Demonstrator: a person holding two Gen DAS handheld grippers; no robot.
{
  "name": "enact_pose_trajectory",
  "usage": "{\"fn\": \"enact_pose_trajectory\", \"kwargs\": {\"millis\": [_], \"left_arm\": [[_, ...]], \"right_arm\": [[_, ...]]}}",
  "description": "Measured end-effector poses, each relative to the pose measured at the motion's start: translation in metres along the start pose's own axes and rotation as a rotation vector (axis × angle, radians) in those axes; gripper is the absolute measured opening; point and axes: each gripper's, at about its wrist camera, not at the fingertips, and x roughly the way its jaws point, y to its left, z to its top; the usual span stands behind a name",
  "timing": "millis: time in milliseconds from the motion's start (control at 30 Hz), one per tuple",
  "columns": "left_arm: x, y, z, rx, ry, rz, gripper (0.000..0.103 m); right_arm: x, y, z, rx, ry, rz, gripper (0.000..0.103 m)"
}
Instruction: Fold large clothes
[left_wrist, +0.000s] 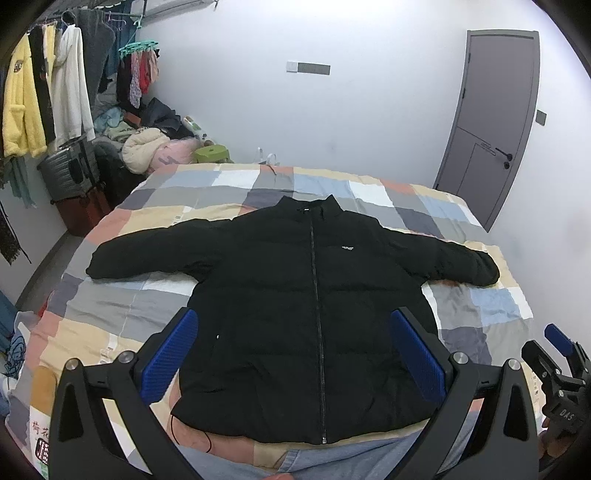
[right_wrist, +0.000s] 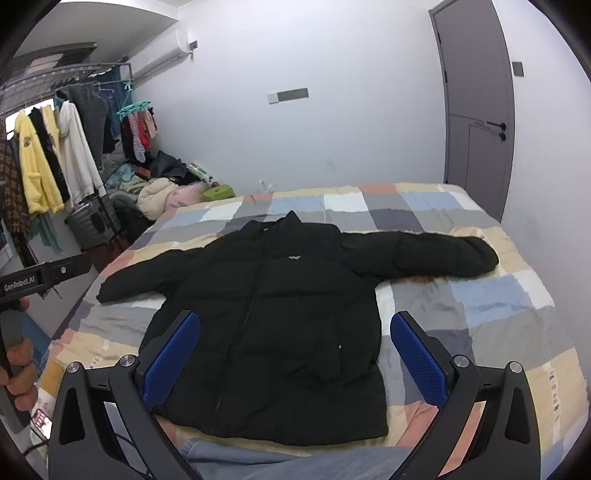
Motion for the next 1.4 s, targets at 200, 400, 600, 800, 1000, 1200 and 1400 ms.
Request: {"fn": "enact_pose_trajectory", "kwargs": {"millis": [200, 400, 600, 800, 1000, 1200, 1400], "left_arm": [[0.011, 0.001, -0.003, -0.007, 0.009, -0.002, 0.103], [0.022, -0.002, 0.000, -0.002, 0.007, -0.006, 0.103], [0.048, -0.010, 0.007, 0.015, 0.021, 0.000, 0.103], [0.087, -0.014, 0.017, 0.030, 0.037, 0.007, 0.103], [0.142, -0.016, 0.019, 0.045, 0.054, -0.005, 0.103], [0.185, -0.007, 0.011, 0.027, 0.087, -0.003, 0.103], [0.223, 0.002, 0.000, 0.004, 0.105, 0.002, 0.103]], "right_arm": [[0.007, -0.005, -0.001, 0.007, 0.007, -0.015, 0.103], [0.023, -0.010, 0.001, 0.007, 0.024, -0.015, 0.103], [0.046, -0.026, 0.004, 0.061, 0.033, -0.002, 0.103], [0.076, -0.047, 0.015, 0.094, 0.014, -0.020, 0.103], [0.116, -0.092, 0.029, 0.144, -0.066, -0.080, 0.103], [0.176, -0.165, 0.035, 0.253, -0.075, -0.121, 0.103], [0.245, -0.258, 0.029, 0.397, -0.034, -0.137, 0.103]]}}
